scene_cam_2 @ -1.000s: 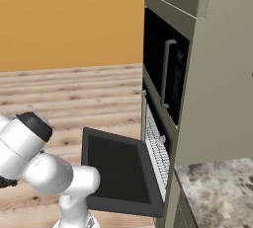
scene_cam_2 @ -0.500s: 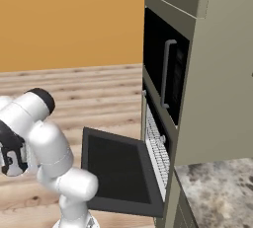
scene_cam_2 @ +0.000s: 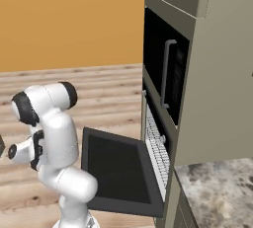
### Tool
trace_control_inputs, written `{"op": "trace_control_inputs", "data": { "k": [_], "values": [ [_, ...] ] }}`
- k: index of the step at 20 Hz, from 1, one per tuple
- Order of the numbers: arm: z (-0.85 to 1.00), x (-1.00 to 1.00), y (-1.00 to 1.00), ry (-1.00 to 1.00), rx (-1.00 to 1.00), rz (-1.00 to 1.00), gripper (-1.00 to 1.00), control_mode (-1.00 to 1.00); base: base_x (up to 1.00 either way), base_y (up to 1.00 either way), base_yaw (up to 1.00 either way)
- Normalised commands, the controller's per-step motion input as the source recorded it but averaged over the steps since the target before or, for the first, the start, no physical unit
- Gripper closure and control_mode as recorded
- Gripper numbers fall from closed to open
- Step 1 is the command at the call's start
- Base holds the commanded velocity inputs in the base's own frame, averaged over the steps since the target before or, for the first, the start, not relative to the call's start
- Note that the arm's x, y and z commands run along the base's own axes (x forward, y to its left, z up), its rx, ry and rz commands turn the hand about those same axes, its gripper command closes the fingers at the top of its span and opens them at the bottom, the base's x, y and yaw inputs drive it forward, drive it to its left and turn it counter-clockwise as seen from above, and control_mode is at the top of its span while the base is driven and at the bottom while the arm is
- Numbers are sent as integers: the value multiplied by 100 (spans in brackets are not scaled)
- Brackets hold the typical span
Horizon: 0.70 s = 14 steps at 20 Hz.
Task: Place the fish on the top rack of the oven, and slide the tray back inside. Close the oven door.
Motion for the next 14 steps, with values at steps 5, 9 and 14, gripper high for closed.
{"op": "trace_control_inputs", "data": {
  "k": [5,9,14],
  "values": [
    [-59,0,81,-4,-14,-5,-100,-100,0,0,0],
    [-59,0,99,-8,-19,-7,-100,-100,0,0,0],
    [-44,0,97,-12,-24,-10,-100,-100,0,0,0]
  ]
}}
